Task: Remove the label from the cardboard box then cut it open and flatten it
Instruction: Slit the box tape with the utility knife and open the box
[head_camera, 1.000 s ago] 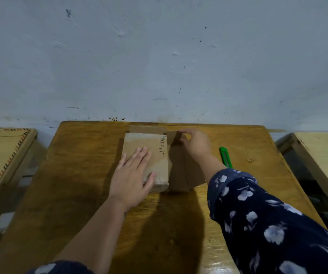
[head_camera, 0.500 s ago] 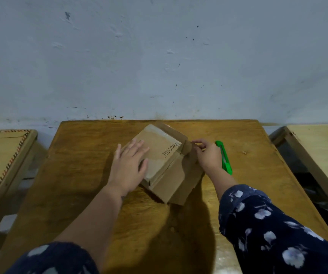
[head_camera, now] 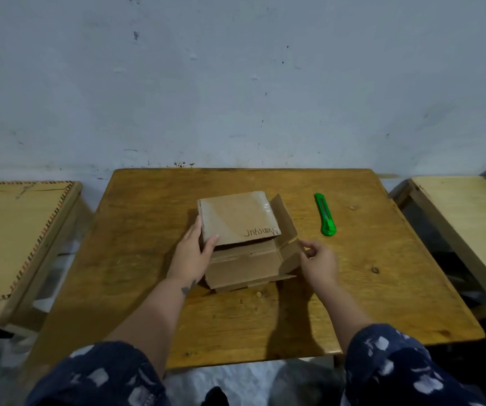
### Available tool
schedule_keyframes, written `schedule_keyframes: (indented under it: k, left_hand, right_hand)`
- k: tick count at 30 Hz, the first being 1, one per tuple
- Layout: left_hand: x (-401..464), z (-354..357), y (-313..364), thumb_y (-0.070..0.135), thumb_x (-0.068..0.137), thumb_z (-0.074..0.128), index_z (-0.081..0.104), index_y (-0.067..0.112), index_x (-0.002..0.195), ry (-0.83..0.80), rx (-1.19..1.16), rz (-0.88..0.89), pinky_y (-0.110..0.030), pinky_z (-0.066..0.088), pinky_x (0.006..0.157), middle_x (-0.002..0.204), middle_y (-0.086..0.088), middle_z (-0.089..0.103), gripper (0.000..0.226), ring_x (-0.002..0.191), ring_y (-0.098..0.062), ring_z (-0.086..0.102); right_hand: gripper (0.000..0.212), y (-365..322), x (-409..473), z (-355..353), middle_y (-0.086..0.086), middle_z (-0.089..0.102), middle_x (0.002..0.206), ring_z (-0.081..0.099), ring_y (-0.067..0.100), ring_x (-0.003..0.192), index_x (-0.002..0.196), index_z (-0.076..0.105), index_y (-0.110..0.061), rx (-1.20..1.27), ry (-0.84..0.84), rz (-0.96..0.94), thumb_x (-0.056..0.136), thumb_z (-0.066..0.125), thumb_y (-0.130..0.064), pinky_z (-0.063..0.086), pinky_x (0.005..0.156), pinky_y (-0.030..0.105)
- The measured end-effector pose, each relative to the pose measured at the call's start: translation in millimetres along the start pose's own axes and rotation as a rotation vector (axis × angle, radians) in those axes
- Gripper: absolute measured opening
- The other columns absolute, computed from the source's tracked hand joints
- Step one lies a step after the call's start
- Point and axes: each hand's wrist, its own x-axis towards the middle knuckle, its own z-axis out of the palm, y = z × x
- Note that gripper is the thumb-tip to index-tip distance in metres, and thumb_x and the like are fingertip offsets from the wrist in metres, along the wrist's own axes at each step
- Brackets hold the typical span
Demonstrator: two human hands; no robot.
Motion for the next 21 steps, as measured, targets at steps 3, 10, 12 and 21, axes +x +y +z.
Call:
schedule_keyframes:
  k: [3,10,12,21]
  left_hand:
    - [-14.1,-0.4,-3.7,0.045,0.090,0.057,0.005,0.025,0.153,-0.078,0.043,-0.006,-0.041,0.033,0.113,0.157,0.001,0.023,0.083,0.140,-0.020,0.030]
    - [-24.8,-6.4,-10.3,0.044,0.089,0.059,0.002,0.027,0.153,-0.140,0.072,0.008,-0.042,0.030,0.114,0.159,0.005,0.016,0.087,0.141,-0.021,0.028]
    - [-25.1,-6.4,-8.8,0.043,0.090,0.059,0.002,0.027,0.153,-0.149,0.086,-0.001,-0.044,0.030,0.114,0.159,0.005,0.015,0.087,0.141,-0.022,0.029]
    - [-25.6,-21.6,-21.6,0.044,0.092,0.055,-0.004,0.039,0.149,-0.277,0.218,0.037,-0.043,0.030,0.115,0.159,0.012,0.012,0.083,0.142,-0.015,0.027]
  right_hand:
    - [0.019,9.9,-15.9,-12.0,-0.004,0.058,0.081,0.055,0.008,0.065,0.107,0.065,-0.014,-0.062,-0.010,0.006,0.091,0.056,-0.015,0.039,0.048,0.022]
    - [0.028,13.4,-35.3,-27.3,0.002,0.059,0.112,0.052,0.019,0.109,0.116,0.064,-0.019,-0.197,0.083,-0.307,0.089,0.062,-0.017,0.047,0.091,0.032]
    - [0.030,5.6,-36.1,-29.7,0.000,0.060,0.109,0.051,0.017,0.107,0.117,0.065,-0.019,-0.196,0.084,-0.503,0.087,0.064,-0.015,0.041,0.090,0.025]
    - [0.033,-16.5,-21.9,-10.8,-0.001,0.056,0.122,0.057,0.017,0.106,0.123,0.061,-0.024,-0.372,-0.158,-0.582,0.091,0.058,-0.018,0.052,0.090,0.032]
